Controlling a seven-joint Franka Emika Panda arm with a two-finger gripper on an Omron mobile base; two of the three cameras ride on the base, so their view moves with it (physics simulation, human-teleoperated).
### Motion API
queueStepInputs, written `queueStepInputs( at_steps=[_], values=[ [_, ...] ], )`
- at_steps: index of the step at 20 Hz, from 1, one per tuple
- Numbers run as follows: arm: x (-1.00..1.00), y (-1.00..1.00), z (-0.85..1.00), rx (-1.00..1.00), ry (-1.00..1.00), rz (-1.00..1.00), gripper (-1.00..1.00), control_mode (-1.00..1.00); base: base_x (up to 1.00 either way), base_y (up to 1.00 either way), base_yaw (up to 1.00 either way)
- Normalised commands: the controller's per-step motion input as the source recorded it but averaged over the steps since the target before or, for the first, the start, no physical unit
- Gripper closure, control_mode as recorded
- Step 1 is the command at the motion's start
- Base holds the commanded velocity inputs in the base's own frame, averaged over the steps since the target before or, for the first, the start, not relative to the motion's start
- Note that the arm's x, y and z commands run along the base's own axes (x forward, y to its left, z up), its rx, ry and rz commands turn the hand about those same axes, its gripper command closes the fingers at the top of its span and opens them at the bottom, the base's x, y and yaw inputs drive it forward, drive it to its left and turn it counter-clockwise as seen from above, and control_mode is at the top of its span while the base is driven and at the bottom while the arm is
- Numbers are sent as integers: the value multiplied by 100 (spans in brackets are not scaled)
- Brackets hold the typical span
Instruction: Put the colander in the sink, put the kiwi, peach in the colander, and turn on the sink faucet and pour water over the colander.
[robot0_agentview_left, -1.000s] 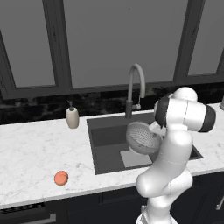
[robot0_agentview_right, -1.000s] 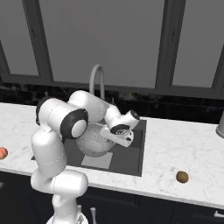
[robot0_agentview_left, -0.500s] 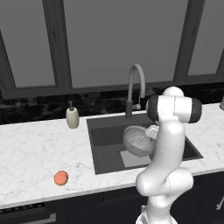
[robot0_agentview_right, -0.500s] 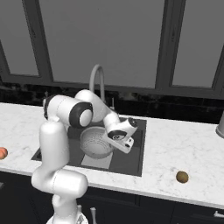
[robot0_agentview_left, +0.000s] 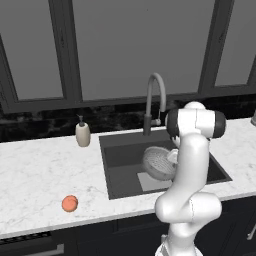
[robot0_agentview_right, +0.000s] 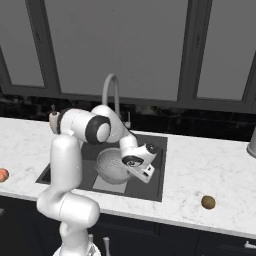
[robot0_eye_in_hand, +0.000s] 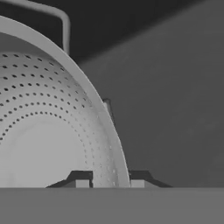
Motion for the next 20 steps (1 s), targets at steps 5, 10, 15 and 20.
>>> queueStepInputs(
  at_steps=[5,10,15,20],
  values=[
    [-2,0,-11,-2,0,-12,-100,-100,0,0,0],
    [-6,0,19,0,-2,-9,-100,-100,0,0,0],
    [-18,-1,43,4,0,-7,-100,-100,0,0,0],
    [-42,-34,78,11,-1,-6,-100,-100,0,0,0]
  ],
)
